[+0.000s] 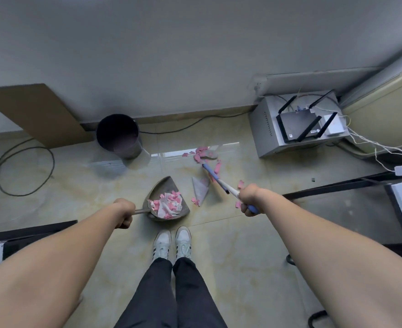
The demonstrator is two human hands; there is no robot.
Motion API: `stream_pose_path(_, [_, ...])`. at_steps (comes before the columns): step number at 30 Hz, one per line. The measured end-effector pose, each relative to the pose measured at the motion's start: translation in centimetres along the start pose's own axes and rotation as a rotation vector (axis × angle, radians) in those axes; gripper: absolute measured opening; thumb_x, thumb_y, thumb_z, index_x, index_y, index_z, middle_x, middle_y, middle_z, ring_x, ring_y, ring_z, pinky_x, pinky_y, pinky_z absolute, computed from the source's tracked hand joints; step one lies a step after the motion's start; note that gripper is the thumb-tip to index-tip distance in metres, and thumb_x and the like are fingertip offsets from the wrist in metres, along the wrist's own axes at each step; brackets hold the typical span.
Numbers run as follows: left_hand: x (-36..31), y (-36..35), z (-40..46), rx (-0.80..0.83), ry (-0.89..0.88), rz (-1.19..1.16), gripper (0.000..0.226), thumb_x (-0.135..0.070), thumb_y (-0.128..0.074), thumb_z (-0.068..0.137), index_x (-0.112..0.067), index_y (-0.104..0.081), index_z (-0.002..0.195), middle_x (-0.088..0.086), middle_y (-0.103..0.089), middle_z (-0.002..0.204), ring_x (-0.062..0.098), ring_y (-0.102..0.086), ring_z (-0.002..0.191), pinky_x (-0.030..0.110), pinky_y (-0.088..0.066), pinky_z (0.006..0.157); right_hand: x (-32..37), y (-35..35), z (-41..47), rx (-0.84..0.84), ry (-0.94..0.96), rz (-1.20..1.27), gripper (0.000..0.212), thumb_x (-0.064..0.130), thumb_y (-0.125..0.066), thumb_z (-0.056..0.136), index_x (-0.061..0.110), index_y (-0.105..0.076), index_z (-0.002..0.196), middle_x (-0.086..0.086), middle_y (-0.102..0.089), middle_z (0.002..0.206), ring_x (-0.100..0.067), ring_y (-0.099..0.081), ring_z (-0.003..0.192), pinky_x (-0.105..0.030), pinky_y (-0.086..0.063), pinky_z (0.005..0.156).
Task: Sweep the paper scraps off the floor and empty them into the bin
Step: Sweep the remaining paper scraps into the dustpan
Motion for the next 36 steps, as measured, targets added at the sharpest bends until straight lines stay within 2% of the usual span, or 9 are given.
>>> stream_pose_path(3, [-0.1,-0.5,-0.1,0.001,-0.037,0.086,0.019,0.001,-0.025,0.088,-0.008,-0.034,0.073,0.008,-0.033,0.052,0.007,-0.022,0.033,0.014,-0.023,0.046,-1.9,-0.6,0.5,-0.002,-0.029,0.069,0.046,0.007,-0.032,0.090,0.036,-0.033,0.125,-0.001,-0.032,0.099,-0.011,-0.029,0.036,-0.014,-0.028,0.041])
stream_pose_path(5, [0.2,-1.0,-0.1,0.014,-0.051,0.119,0.021,0.002,-0.025,0.088,-0.006,-0.035,0.072,0.009,-0.034,0.053,0.009,-0.024,0.039,0.016,-0.021,0.048,-3.1,-1.1,0.1,0.004,-0.035,0.097,0.057,0.005,-0.030,0.094,0.032,-0.029,0.144,-0.001,-0.032,0.091,-0.012,-0.028,0.046,-0.011,-0.026,0.040])
stream_pose_path(7, [0.5,-1.6,0.1,0.016,-0.057,0.136,0.022,0.003,-0.026,0.090,-0.004,-0.036,0.071,0.010,-0.036,0.055,0.011,-0.024,0.044,0.016,-0.020,0.048,-4.0,-1.6,-0.7,0.034,-0.022,0.118,0.052,0.005,-0.026,0.097,0.022,-0.028,0.147,-0.001,-0.030,0.080,-0.012,-0.024,0.052,-0.009,-0.023,0.039])
stream_pose_path(9, [0.6,-2.1,0.4,0.022,-0.064,0.140,0.022,0.003,-0.028,0.091,-0.004,-0.037,0.072,0.010,-0.037,0.057,0.012,-0.026,0.045,0.015,-0.022,0.047,-4.9,-2.1,-0.7,0.044,-0.012,0.129,0.056,0.005,-0.025,0.098,0.027,-0.029,0.149,-0.001,-0.028,0.076,-0.012,-0.024,0.052,-0.010,-0.022,0.038])
stream_pose_path(12, [0.8,-2.7,0.7,0.026,-0.074,0.147,0.023,0.002,-0.030,0.092,-0.003,-0.038,0.070,0.012,-0.039,0.059,0.014,-0.029,0.046,0.018,-0.023,0.048,-6.3,-2.9,-0.2,0.090,-0.044,0.093,0.040,0.006,-0.024,0.097,0.034,-0.030,0.125,0.000,-0.028,0.071,-0.011,-0.027,0.045,-0.012,-0.022,0.037])
stream_pose_path(16, [1.0,-3.0,1.1,0.016,-0.076,0.137,0.023,0.002,-0.032,0.092,0.000,-0.040,0.071,0.013,-0.040,0.061,0.015,-0.030,0.047,0.020,-0.024,0.052,-7.4,-3.5,-0.8,0.167,-0.046,0.016,0.023,0.004,-0.022,0.099,0.013,-0.042,0.106,-0.001,-0.029,0.067,-0.011,-0.024,0.039,-0.012,-0.021,0.036])
stream_pose_path(21, [0.7,-3.2,1.3,0.015,-0.082,0.158,0.024,0.001,-0.032,0.093,0.001,-0.041,0.070,0.013,-0.040,0.062,0.015,-0.031,0.046,0.019,-0.026,0.048,-7.9,-3.4,-1.7,0.217,-0.047,-0.061,0.026,0.003,-0.024,0.099,0.010,-0.044,0.113,-0.004,-0.031,0.070,-0.012,-0.029,0.029,-0.012,-0.023,0.034])
stream_pose_path(28, [1.0,-3.2,1.2,0.026,-0.097,0.175,0.022,0.003,-0.030,0.092,0.001,-0.040,0.073,0.012,-0.039,0.062,0.015,-0.030,0.046,0.015,-0.029,0.043,-9.0,-1.6,-4.2,0.366,-0.035,-0.151,0.010,0.011,-0.030,0.105,0.014,-0.040,0.106,-0.001,-0.025,0.066,-0.010,-0.027,0.028,-0.012,-0.019,0.033])
stream_pose_path(36, [1.3,-3.6,0.9,0.027,-0.099,0.184,0.018,0.004,-0.029,0.090,0.001,-0.042,0.078,0.014,-0.041,0.066,0.016,-0.032,0.046,0.018,-0.030,0.046,-12.0,-1.4,-4.5,0.332,-0.046,-0.038,0.013,0.012,-0.031,0.105,0.014,-0.042,0.112,-0.001,-0.027,0.067,-0.010,-0.027,0.027,-0.012,-0.020,0.032])
Point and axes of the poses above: each hand's wrist, its own z-axis towards the middle knuckle, its own y-axis out of the back of the hand, x = y × z, the point moved 1 cm from there along z, towards the middle knuckle
